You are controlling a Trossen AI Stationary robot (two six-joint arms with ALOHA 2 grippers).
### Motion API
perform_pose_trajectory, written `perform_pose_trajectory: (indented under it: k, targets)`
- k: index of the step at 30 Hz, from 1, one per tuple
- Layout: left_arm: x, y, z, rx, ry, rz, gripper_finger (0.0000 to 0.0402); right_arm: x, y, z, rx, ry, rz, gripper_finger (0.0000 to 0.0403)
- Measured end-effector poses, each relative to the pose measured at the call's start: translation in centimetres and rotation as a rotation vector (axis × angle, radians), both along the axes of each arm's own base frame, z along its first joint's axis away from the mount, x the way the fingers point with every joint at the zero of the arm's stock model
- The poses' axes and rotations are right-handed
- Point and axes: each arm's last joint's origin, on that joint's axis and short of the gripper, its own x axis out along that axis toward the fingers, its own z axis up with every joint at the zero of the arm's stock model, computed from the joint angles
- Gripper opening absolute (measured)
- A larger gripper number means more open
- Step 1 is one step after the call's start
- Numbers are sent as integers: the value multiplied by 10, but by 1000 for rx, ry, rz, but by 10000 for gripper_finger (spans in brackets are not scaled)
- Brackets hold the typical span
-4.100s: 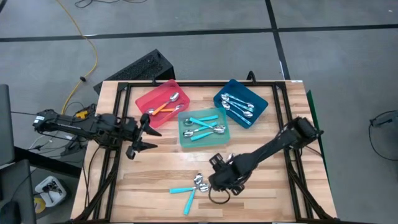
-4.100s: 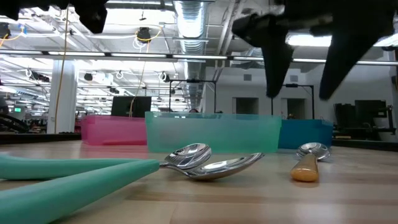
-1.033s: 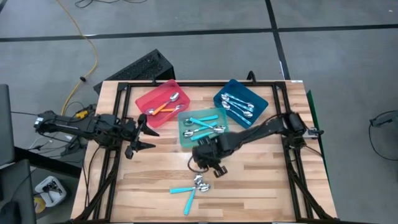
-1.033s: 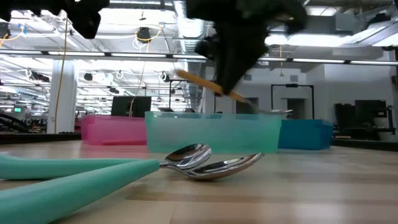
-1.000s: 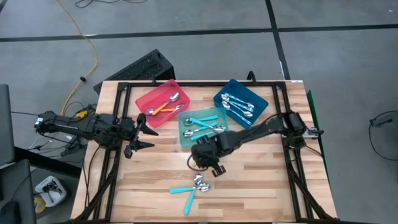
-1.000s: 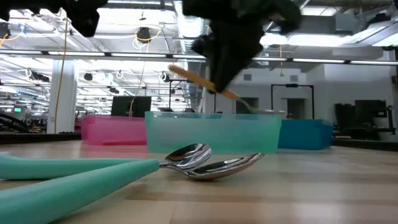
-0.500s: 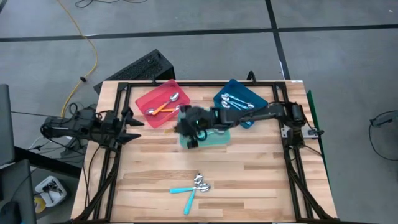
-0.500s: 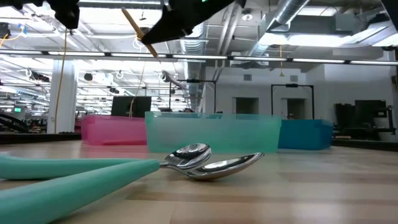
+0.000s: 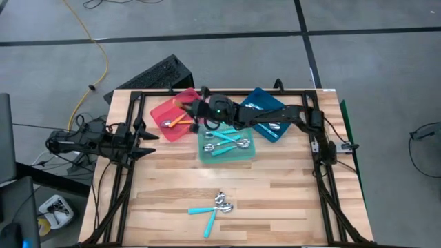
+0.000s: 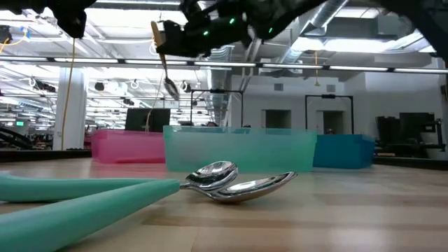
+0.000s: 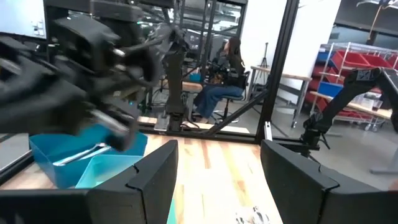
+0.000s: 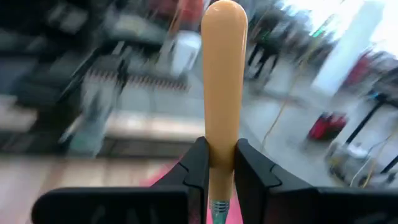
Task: Sort silverware by color (type)
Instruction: Put the orange spoon into the red bin
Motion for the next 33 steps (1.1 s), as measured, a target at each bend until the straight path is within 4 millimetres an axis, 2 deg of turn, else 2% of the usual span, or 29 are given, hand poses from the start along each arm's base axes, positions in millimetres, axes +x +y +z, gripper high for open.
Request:
perform_pose_trajectory:
  k: [2,4,10,21,24,26,33]
  targets:
    - [0,0,0,6,3,0,214,6,-9,-10,16,-53,-36,73]
    - [0,0,0,11,5,1,214,7,-19,-23,58,-35,-73,73]
    - [0,1,-2,13,17,33,214,30,-40,-55,74,-41,-137,73]
    - [0,1,-2,12,22,46,214,58,-44,-74,0,134,-149,73]
    - [0,1,-2,14,21,52,214,60,-45,-82,-29,256,-161,73]
    - [0,1,-2,20,21,53,214,64,-43,-84,-44,276,-154,73]
    - [0,1,-2,21,21,53,214,61,-41,-90,-76,424,-156,73]
